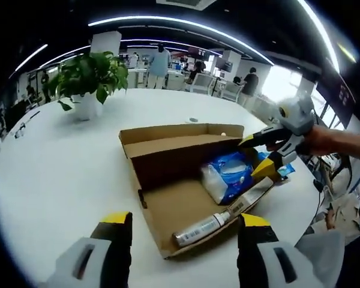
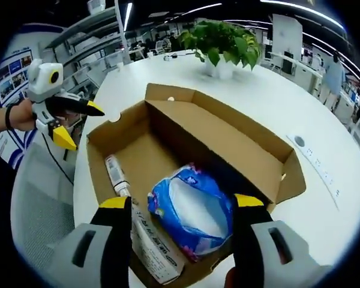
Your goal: Operate the shoe box by opening the lid, removing the specified soft item, and placing it in the target area until the item is outside and the box remains undamaged.
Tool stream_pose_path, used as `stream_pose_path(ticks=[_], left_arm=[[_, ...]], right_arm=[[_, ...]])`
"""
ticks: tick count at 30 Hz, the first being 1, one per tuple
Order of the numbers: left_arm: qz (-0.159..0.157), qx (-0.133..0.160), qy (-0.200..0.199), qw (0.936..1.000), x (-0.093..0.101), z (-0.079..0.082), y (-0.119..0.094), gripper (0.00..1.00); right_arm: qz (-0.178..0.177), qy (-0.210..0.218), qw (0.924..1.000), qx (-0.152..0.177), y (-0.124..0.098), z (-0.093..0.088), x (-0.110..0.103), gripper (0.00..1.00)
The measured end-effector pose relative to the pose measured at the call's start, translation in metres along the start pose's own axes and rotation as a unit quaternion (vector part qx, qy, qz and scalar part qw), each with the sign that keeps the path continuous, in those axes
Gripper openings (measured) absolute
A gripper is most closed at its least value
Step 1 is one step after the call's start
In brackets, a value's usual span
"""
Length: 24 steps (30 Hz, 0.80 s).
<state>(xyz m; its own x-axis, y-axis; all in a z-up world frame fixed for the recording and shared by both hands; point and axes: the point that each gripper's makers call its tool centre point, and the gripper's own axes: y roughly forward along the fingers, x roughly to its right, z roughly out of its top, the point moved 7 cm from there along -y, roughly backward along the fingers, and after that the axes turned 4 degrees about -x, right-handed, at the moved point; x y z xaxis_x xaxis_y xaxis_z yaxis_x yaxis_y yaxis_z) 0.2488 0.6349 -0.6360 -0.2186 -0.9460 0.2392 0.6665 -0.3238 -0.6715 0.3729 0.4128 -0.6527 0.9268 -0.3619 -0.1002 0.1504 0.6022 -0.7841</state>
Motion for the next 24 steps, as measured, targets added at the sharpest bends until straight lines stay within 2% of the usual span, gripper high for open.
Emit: stream_pose_path(ticks=[3, 7, 10, 14, 17, 24], left_arm=[[-0.006, 0.015, -0.011, 0.9998, -0.002, 0.001, -0.003, 0.75], [-0.020, 0.028, -0.021, 0.9992, -0.005, 0.002, -0.004, 0.82], [-0.028, 0.025, -0.022, 0.9991, -0.006, 0.001, -0.005, 0.79], [-0.024, 0.034, -0.015, 0.9990, -0.009, 0.001, -0.010, 0.61], [-0.019, 0.049, -0.012, 0.9986, -0.012, 0.002, -0.015, 0.51], [-0.020, 0.051, -0.023, 0.9983, -0.020, 0.000, -0.020, 0.37]], right_arm=[[0.003, -0.018, 0.9997, -0.016, 0.004, 0.000, -0.001, 0.64], [0.007, -0.038, 0.9985, -0.039, 0.011, -0.001, -0.001, 0.63], [0.008, -0.057, 0.9966, -0.058, 0.017, -0.002, 0.000, 0.63], [0.004, -0.088, 0.9926, -0.083, 0.022, -0.004, 0.001, 0.62], [0.008, -0.094, 0.9913, -0.091, 0.027, -0.005, 0.002, 0.62], [0.008, -0.116, 0.9872, -0.109, 0.037, -0.003, 0.005, 0.61]])
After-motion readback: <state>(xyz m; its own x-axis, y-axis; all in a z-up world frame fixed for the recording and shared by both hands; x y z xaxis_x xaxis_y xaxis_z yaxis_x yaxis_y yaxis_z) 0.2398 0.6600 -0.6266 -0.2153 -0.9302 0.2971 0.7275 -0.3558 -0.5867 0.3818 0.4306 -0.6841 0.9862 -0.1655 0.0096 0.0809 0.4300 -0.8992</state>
